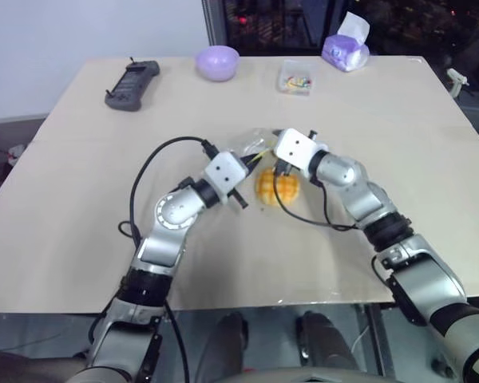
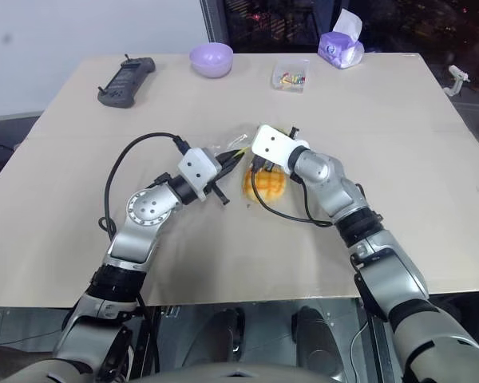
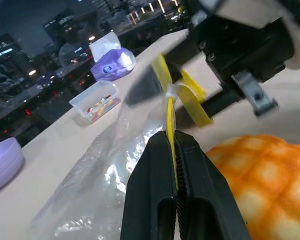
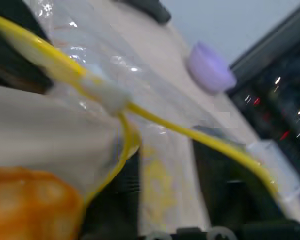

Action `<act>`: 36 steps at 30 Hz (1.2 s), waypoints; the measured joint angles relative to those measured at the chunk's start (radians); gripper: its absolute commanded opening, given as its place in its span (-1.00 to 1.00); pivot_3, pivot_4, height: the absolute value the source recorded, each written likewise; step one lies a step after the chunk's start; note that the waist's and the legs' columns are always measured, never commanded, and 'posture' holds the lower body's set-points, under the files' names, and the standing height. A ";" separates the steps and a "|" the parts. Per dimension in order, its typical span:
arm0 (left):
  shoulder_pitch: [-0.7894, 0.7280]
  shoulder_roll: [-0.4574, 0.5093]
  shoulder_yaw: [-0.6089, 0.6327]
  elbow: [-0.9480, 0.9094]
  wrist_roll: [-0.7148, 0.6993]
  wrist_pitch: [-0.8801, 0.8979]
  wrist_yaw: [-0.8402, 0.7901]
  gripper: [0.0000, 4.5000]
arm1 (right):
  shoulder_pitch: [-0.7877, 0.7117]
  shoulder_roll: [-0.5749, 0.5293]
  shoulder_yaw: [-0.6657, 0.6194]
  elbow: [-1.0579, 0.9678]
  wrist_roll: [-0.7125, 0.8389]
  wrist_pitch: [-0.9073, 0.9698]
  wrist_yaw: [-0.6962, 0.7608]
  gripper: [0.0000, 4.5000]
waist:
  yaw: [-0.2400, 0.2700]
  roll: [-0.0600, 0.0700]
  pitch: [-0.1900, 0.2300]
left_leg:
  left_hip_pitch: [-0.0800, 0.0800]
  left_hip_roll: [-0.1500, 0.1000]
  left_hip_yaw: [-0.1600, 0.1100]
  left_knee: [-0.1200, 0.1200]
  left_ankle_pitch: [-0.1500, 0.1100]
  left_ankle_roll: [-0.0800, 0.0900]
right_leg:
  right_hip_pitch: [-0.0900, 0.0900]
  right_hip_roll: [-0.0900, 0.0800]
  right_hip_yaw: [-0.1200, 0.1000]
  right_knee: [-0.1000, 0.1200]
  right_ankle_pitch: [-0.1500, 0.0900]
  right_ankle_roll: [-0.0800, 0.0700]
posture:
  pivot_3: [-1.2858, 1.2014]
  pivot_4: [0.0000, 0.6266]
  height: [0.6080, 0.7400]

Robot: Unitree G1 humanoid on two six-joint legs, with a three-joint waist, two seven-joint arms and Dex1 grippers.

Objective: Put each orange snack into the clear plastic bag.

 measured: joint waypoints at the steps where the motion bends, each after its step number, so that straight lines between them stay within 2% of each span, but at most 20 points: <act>1: 0.000 0.000 0.000 0.001 0.006 0.002 0.004 -1.00 | 0.000 -0.002 0.000 0.006 -0.016 -0.017 -0.011 0.57 | 0.001 0.000 0.000 | 0.000 0.000 0.000 0.000 0.000 0.000 | 0.000 0.000 0.000 0.000 0.000 0.000 | 0.03 -0.52 1.00; 3: 0.002 -0.003 0.000 0.002 0.009 0.003 0.008 -1.00 | -0.003 -0.014 0.001 0.015 -0.042 -0.043 -0.022 0.89 | 0.003 0.000 0.000 | 0.000 0.000 0.000 0.000 0.000 0.000 | 0.000 0.000 0.000 0.000 0.000 0.000 | 0.03 -0.52 1.00; 4: 0.005 -0.003 0.000 0.002 0.010 0.004 0.009 -1.00 | -0.005 -0.022 0.001 0.024 -0.051 -0.052 -0.028 0.97 | 0.003 0.000 0.000 | 0.000 0.000 0.000 0.000 0.000 -0.001 | 0.000 0.000 0.000 0.000 0.000 0.000 | 0.03 -0.52 1.00; 11: 0.009 -0.003 0.000 0.024 0.033 0.005 0.043 -1.00 | -0.005 -0.044 -0.006 0.033 -0.056 -0.071 -0.015 0.97 | 0.003 0.000 0.000 | 0.000 0.000 0.000 0.000 0.000 0.000 | 0.000 0.000 0.000 0.000 0.000 0.000 | 0.03 -0.52 1.00; 19: 0.017 -0.003 0.013 0.042 0.045 0.008 0.081 -1.00 | 0.036 -0.125 -0.107 -0.131 0.070 -0.026 0.113 0.97 | 0.005 0.000 0.000 | 0.000 0.000 0.000 0.000 0.000 0.001 | 0.000 0.000 0.000 0.000 0.000 0.000 | 0.03 -0.52 1.00; 22: 0.020 -0.010 0.019 0.042 0.026 0.015 0.081 -1.00 | 0.085 -0.100 -0.195 -0.233 0.206 0.182 0.165 0.97 | 0.006 0.000 0.000 | 0.000 0.000 0.000 0.000 0.000 0.001 | 0.001 0.000 0.000 0.000 0.000 0.000 | 0.03 -0.52 1.00; 24: 0.021 -0.016 0.025 0.042 0.012 0.019 0.081 -1.00 | 0.127 -0.078 -0.274 -0.327 0.348 0.411 0.204 0.97 | 0.007 0.000 0.000 | 0.000 0.000 -0.001 0.000 0.000 0.001 | 0.001 0.000 -0.001 0.000 0.000 0.000 | 0.03 -0.52 1.00; 25: 0.021 -0.019 0.034 0.042 0.005 0.022 0.082 -1.00 | 0.181 -0.070 -0.324 -0.408 0.455 0.587 0.231 0.97 | 0.007 0.000 0.000 | 0.000 0.000 -0.001 0.000 -0.001 0.001 | 0.001 0.000 -0.001 0.000 0.000 0.000 | 0.03 -0.52 1.00; 28: 0.021 -0.023 0.048 0.042 -0.003 0.027 0.087 -1.00 | 0.271 -0.054 -0.347 -0.488 0.548 0.765 0.237 0.97 | 0.007 0.000 0.000 | 0.000 0.000 -0.001 0.000 -0.001 0.001 | 0.002 0.000 -0.001 0.000 0.000 0.000 | 0.03 -0.52 1.00; 31: 0.021 -0.023 0.050 0.042 -0.015 0.034 0.088 -1.00 | 0.350 -0.030 -0.344 -0.547 0.603 0.866 0.230 0.97 | 0.004 0.000 0.000 | 0.000 0.000 -0.001 0.000 -0.001 0.001 | 0.002 0.000 -0.001 0.000 0.000 0.000 | 0.03 -0.52 1.00; 36: 0.022 -0.020 0.067 0.042 -0.024 0.038 0.088 -1.00 | 0.385 -0.013 -0.291 -0.612 0.613 0.885 0.219 0.97 | 0.004 0.000 0.000 | 0.001 0.000 -0.001 0.000 -0.001 0.001 | 0.002 0.000 -0.001 0.000 0.000 0.000 | 0.03 -0.52 1.00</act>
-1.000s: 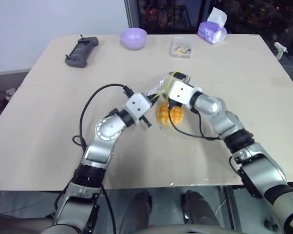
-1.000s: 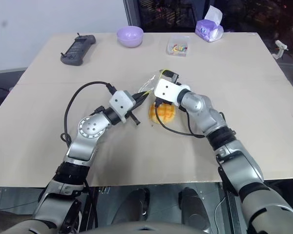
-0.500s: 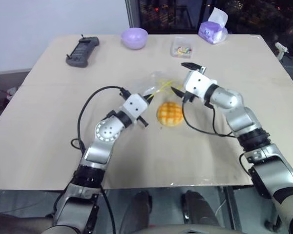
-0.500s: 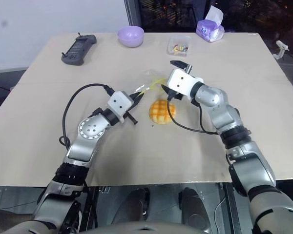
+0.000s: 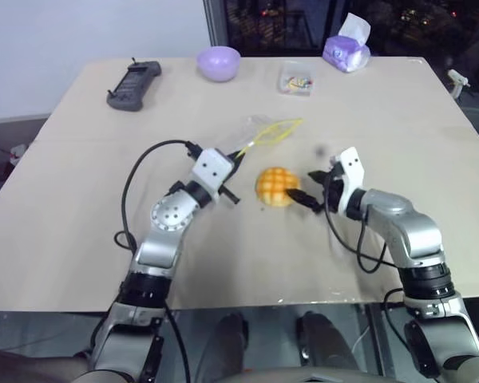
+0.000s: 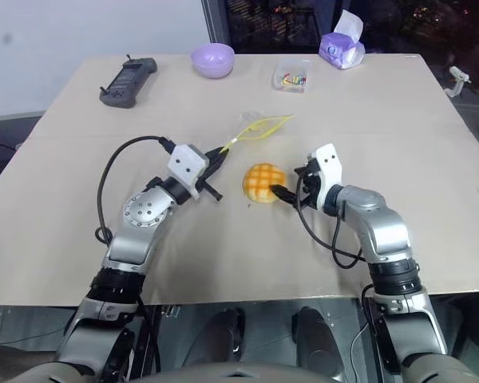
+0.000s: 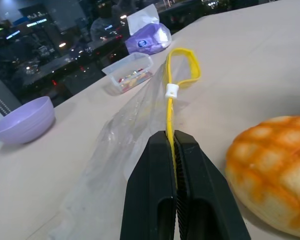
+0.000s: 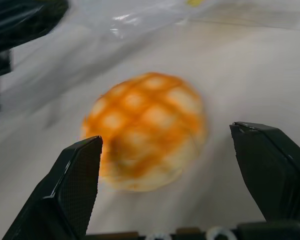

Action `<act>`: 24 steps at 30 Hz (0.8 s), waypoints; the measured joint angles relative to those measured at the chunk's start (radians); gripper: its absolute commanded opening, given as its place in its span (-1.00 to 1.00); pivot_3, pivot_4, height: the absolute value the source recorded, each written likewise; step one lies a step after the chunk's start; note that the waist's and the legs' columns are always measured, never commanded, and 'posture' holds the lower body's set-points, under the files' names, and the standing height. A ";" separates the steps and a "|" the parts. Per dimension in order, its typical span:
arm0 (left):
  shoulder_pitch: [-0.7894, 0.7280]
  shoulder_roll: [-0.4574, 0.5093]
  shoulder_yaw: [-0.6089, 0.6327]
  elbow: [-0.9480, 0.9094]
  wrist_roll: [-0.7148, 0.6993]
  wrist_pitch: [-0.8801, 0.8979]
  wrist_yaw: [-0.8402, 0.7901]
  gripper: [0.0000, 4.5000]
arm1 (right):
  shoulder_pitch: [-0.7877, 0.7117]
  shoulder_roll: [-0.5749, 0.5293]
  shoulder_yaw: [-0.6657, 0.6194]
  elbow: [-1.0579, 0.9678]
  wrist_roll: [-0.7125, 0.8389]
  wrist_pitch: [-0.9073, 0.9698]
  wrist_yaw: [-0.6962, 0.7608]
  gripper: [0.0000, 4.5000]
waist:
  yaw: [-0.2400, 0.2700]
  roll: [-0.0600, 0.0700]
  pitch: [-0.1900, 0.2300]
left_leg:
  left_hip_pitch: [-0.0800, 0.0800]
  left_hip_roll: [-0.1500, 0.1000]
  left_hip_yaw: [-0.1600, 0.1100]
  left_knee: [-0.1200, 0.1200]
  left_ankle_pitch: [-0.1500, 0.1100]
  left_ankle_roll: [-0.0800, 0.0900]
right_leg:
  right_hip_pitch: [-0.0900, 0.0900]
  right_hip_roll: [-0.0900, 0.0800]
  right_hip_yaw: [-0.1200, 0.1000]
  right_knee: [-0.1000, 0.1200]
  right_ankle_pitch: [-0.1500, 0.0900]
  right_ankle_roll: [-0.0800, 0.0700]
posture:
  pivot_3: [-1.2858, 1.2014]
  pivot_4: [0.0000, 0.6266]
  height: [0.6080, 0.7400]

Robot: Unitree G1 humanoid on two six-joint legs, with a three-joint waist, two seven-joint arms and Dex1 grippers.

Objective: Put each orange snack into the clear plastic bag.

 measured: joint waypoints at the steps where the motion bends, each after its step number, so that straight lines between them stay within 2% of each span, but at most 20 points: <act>1: 0.001 0.001 0.003 0.000 -0.001 0.000 0.000 -1.00 | 0.002 0.003 0.013 0.000 0.000 -0.002 -0.002 0.97 | 0.000 0.000 0.000 | 0.000 0.000 0.000 0.000 0.000 0.000 | 0.000 0.000 0.000 0.000 0.000 0.000 | 0.03 -0.52 1.00; 6: 0.011 0.018 0.013 0.000 -0.008 0.001 -0.006 -1.00 | 0.009 0.024 0.056 0.005 -0.009 -0.032 -0.010 0.97 | 0.001 0.000 0.000 | 0.000 0.000 0.000 0.000 0.000 0.000 | 0.000 0.000 0.000 0.000 0.000 0.000 | 0.03 -0.52 1.00; 12: 0.015 0.018 0.013 0.000 -0.008 0.003 -0.009 -1.00 | -0.014 0.026 0.125 0.087 -0.103 -0.130 -0.041 0.97 | 0.000 0.000 0.000 | 0.000 0.000 0.000 0.000 0.000 0.000 | 0.000 0.000 0.000 0.000 0.000 0.000 | 0.03 -0.52 1.00; 15: 0.017 0.018 0.013 0.000 -0.008 0.003 -0.009 -1.00 | -0.035 0.025 0.163 0.140 -0.167 -0.186 -0.075 0.58 | 0.001 0.000 0.000 | 0.001 0.000 0.000 0.000 0.000 0.000 | 0.001 0.000 0.000 0.000 0.000 0.000 | 0.03 -0.52 1.00; 18: 0.021 0.018 0.014 0.000 -0.008 0.003 -0.009 -1.00 | -0.047 0.037 0.161 0.172 -0.186 -0.205 -0.106 -0.03 | 0.001 0.000 0.000 | 0.002 0.000 -0.001 0.000 0.000 0.000 | 0.003 0.000 -0.001 0.000 0.000 0.000 | 0.03 -0.52 1.00; 20: 0.026 0.018 0.014 -0.001 -0.008 0.003 -0.008 -1.00 | -0.047 0.032 0.160 0.178 -0.188 -0.212 -0.107 -0.33 | 0.002 0.000 0.000 | 0.002 0.000 -0.001 0.000 0.000 0.000 | 0.003 0.000 -0.001 0.000 0.000 0.000 | 0.03 -0.52 1.00; 21: 0.030 0.018 0.014 -0.001 -0.008 0.003 -0.008 -1.00 | -0.049 0.023 0.158 0.180 -0.188 -0.217 -0.105 -0.60 | 0.003 0.000 0.000 | 0.002 0.000 -0.001 0.001 0.000 0.000 | 0.003 0.000 -0.002 0.000 0.000 0.000 | 0.03 -0.52 1.00; 22: 0.033 0.018 0.014 -0.001 -0.008 0.003 -0.008 -1.00 | -0.050 0.019 0.153 0.181 -0.188 -0.218 -0.103 -0.71 | 0.003 0.000 0.000 | 0.002 0.000 -0.002 0.001 0.000 0.000 | 0.004 0.000 -0.002 -0.001 0.000 0.000 | 0.03 -0.52 1.00; 23: 0.036 0.018 0.014 -0.001 -0.008 0.003 -0.008 -1.00 | -0.050 0.011 0.148 0.182 -0.187 -0.218 -0.098 -0.91 | 0.004 0.000 0.000 | 0.002 0.000 -0.002 0.001 0.000 0.000 | 0.004 0.000 -0.002 -0.001 0.000 0.000 | 0.03 -0.52 1.00; 24: 0.036 0.018 0.014 -0.001 -0.008 0.003 -0.008 -1.00 | -0.050 0.007 0.147 0.182 -0.186 -0.219 -0.095 -0.98 | 0.005 0.000 0.000 | 0.002 0.000 -0.002 0.001 0.000 0.000 | 0.004 0.000 -0.003 -0.001 0.000 0.000 | 0.03 -0.52 1.00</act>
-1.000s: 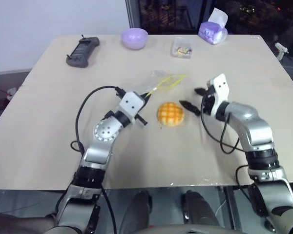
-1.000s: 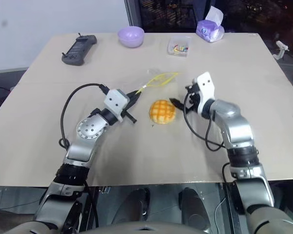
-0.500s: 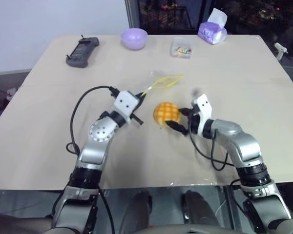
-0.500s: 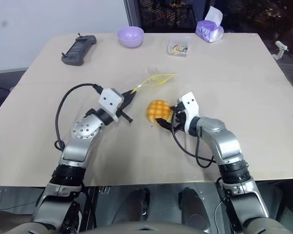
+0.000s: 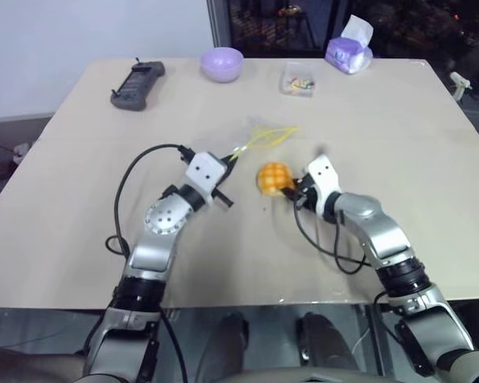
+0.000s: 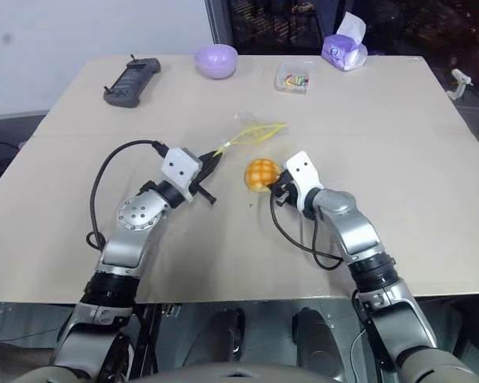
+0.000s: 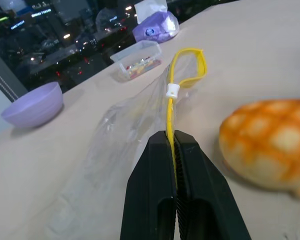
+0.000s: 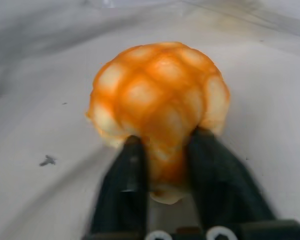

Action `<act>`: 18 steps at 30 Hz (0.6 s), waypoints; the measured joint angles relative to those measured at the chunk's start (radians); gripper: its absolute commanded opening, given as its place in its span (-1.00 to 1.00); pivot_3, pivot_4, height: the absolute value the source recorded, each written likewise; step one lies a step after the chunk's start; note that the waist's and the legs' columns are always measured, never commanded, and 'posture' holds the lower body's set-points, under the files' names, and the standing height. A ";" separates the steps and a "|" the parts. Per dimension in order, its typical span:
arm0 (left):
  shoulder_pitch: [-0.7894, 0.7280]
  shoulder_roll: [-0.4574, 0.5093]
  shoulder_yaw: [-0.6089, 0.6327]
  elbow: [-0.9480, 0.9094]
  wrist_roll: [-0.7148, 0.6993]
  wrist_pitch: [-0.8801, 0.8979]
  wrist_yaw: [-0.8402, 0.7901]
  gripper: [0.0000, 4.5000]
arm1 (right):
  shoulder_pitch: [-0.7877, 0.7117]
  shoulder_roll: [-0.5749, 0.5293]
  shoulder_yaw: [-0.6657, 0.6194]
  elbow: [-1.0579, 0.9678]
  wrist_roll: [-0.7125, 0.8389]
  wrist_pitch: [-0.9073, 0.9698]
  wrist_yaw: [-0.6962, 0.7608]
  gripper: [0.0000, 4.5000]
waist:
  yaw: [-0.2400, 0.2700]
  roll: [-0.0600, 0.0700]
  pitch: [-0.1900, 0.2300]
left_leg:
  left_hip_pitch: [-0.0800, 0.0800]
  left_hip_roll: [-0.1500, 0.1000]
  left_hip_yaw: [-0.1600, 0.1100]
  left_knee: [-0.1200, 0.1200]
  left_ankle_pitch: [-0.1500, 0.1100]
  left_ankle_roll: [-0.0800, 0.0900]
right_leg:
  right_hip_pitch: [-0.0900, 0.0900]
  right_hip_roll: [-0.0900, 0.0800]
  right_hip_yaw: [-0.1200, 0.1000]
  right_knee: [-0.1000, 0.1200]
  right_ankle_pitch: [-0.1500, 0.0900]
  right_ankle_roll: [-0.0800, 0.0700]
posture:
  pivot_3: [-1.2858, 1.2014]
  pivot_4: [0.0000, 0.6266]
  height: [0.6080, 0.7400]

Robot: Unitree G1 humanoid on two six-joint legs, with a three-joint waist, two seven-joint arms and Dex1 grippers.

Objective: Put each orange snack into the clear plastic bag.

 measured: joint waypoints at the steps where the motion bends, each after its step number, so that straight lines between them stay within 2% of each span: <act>1: 0.000 0.000 0.000 -0.001 0.000 0.000 0.000 -1.00 | 0.000 -0.016 -0.001 -0.005 0.005 0.000 0.019 -0.98 | 0.001 0.000 0.000 | 0.000 0.000 0.000 0.000 0.000 0.000 | 0.000 0.000 0.000 0.000 0.000 0.000 | 0.03 -0.52 1.00; 6: 0.001 0.003 0.001 -0.002 0.001 -0.002 -0.004 -1.00 | 0.010 -0.205 -0.057 -0.071 0.078 0.054 0.189 -0.98 | 0.003 0.000 0.000 | -0.001 -0.001 -0.001 0.001 0.000 0.000 | 0.001 -0.001 -0.001 -0.002 0.000 0.000 | 0.03 -0.52 1.00; 8: 0.002 0.005 -0.002 -0.002 0.002 -0.004 -0.012 -1.00 | 0.009 -0.242 -0.089 -0.094 0.101 0.071 0.222 -0.98 | -0.002 0.000 0.000 | -0.001 0.000 -0.001 0.000 0.000 0.000 | 0.001 0.000 -0.002 -0.001 0.000 0.000 | 0.03 -0.52 1.00; 12: 0.002 0.010 -0.020 -0.002 0.016 -0.030 -0.025 -1.00 | -0.042 -0.257 -0.147 -0.102 0.172 0.146 0.244 -0.98 | -0.007 0.001 0.000 | 0.000 0.001 0.000 0.000 0.000 0.000 | 0.001 0.001 -0.001 -0.001 0.000 0.000 | 0.03 -0.52 1.00; 18: 0.012 0.017 -0.045 -0.002 0.031 -0.060 -0.045 -1.00 | -0.113 -0.203 -0.182 -0.099 0.225 0.195 0.216 -0.98 | 0.001 0.000 0.000 | -0.001 0.000 -0.001 0.000 0.000 0.000 | 0.001 0.000 -0.001 -0.002 0.000 0.000 | 0.03 -0.52 1.00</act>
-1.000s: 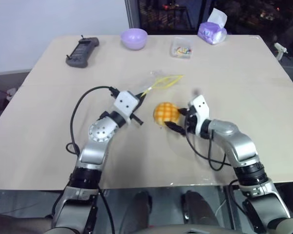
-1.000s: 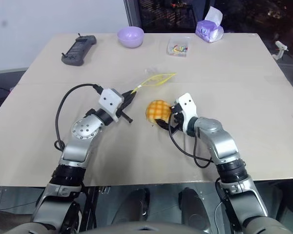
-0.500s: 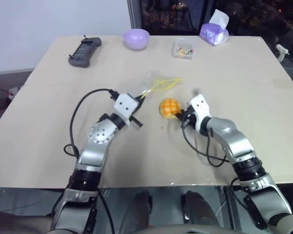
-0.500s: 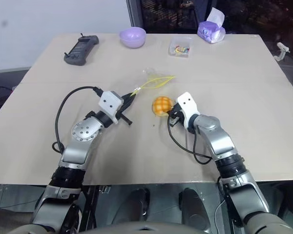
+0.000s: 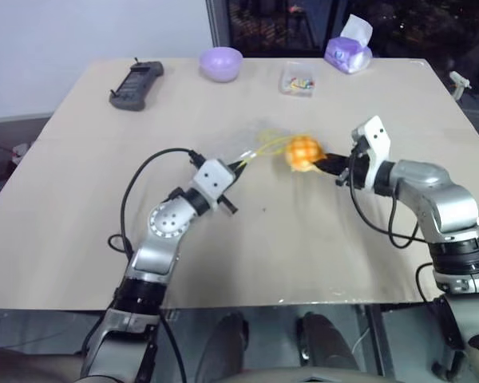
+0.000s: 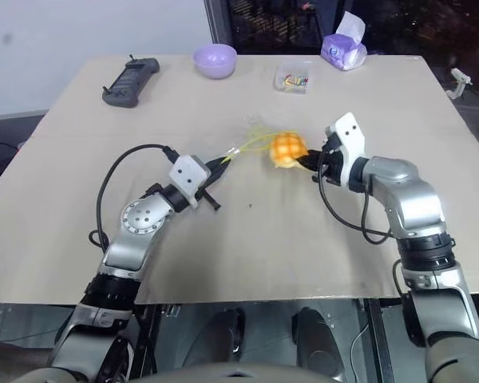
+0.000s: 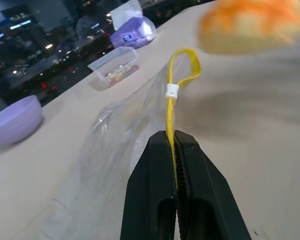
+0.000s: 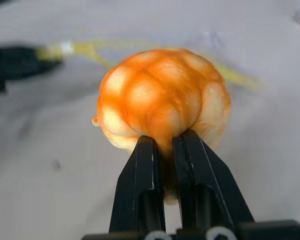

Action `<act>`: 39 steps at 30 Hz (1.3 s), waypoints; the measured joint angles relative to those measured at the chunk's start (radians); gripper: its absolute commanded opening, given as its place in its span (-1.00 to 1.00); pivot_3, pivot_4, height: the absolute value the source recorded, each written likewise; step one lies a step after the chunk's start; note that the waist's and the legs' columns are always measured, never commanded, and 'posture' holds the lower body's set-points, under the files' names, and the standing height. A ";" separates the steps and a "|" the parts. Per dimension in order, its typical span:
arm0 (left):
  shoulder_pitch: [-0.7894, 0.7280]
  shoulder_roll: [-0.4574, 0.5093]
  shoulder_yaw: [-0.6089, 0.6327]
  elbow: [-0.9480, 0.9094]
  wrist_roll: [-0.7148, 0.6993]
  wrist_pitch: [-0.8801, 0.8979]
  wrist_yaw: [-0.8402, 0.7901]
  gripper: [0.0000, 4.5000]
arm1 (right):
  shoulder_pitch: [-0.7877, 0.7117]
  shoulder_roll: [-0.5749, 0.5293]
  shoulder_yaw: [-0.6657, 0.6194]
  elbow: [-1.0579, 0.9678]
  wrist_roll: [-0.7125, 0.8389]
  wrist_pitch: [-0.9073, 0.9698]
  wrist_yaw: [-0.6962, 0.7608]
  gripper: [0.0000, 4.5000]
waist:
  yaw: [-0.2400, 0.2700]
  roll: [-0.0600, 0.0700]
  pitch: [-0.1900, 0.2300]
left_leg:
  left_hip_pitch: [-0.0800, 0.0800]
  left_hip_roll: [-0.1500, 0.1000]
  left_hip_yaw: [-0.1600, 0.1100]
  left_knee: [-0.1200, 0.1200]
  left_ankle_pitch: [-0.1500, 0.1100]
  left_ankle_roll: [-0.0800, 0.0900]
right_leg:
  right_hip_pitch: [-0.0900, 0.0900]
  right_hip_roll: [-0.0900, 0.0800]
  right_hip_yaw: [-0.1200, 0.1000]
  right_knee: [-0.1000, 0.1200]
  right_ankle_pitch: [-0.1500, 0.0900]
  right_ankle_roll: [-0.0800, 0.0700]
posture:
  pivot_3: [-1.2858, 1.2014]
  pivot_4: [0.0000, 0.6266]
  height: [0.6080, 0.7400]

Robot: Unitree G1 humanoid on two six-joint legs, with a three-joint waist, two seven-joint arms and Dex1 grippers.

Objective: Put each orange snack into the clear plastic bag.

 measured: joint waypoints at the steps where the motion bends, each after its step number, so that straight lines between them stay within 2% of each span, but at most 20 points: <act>1: 0.003 0.003 0.000 0.000 0.003 -0.004 -0.002 -1.00 | -0.001 0.011 0.000 0.007 0.006 0.012 -0.007 -0.98 | 0.001 0.000 0.000 | 0.000 0.000 0.000 0.000 0.000 0.000 | 0.000 0.000 0.000 0.000 0.000 0.000 | 0.03 -0.52 1.00; 12: 0.009 -0.004 0.000 -0.001 0.008 -0.007 -0.007 -1.00 | -0.022 0.025 0.010 0.036 0.011 0.020 -0.017 -0.98 | -0.002 0.000 0.000 | 0.000 0.000 0.000 0.000 0.000 0.000 | 0.000 0.000 0.000 0.000 0.000 0.000 | 0.03 -0.52 1.00; 26: -0.005 -0.021 0.000 -0.001 0.011 -0.007 0.011 -1.00 | -0.031 0.068 -0.013 0.059 0.063 0.126 -0.059 -0.98 | -0.002 0.000 0.000 | 0.000 0.000 0.000 0.000 0.000 0.000 | 0.000 0.000 0.000 0.000 0.000 0.000 | 0.03 -0.52 1.00; 39: -0.002 0.021 -0.054 -0.007 -0.011 -0.091 -0.135 -1.00 | -0.062 0.074 -0.042 0.134 0.109 0.145 -0.044 -0.98 | -0.002 0.000 0.000 | 0.000 0.000 0.000 0.000 0.000 0.000 | 0.000 0.000 0.000 0.000 0.000 0.000 | 0.03 -0.52 1.00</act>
